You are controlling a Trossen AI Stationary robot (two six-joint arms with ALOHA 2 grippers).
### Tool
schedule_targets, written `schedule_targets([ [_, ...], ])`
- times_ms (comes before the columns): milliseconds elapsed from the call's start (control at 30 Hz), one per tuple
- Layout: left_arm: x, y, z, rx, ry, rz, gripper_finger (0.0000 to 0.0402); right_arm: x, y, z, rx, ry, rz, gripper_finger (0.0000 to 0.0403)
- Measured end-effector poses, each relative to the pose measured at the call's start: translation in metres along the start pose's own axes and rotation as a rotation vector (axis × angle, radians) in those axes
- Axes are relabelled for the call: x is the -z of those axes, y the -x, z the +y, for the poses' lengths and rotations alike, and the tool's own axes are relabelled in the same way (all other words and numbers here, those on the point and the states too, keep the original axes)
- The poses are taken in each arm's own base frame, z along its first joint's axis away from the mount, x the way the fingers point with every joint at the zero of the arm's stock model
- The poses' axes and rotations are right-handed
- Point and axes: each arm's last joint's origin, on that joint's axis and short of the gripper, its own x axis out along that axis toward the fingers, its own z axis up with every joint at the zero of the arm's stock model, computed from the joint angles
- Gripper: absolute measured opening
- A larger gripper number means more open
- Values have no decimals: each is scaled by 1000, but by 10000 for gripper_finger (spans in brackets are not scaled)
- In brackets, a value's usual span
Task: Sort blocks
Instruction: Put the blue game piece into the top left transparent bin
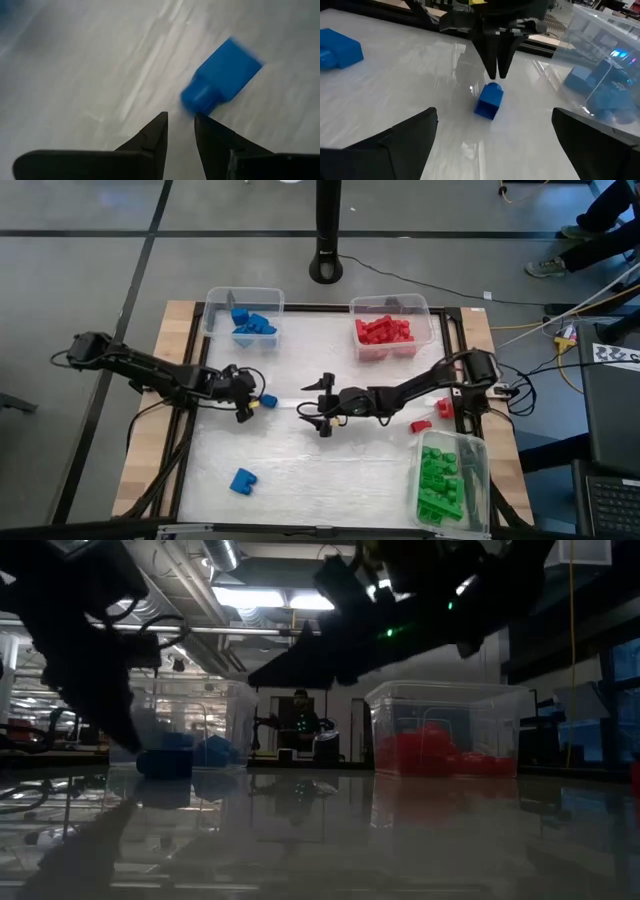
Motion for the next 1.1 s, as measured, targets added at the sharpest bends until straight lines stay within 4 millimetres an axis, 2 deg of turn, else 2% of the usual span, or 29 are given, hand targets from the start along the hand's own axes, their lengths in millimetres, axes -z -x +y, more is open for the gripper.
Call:
schedule_targets([
  [233,16,-9,3,-70,-28,-8,86,8,-20,6,14,-3,-9,392],
  [433,23,-21,2,-1,-65,-122,86,11,-48,12,36,48,8,392],
  [633,20,-20,-8,128,-99,-191,86,15,-73,11,55,49,11,392],
  [900,23,-19,-14,168,-104,-189,86,32,-89,17,22,41,62,392],
  [1100,22,-19,-14,169,-98,-193,86,51,-98,3,14,-41,53,392],
])
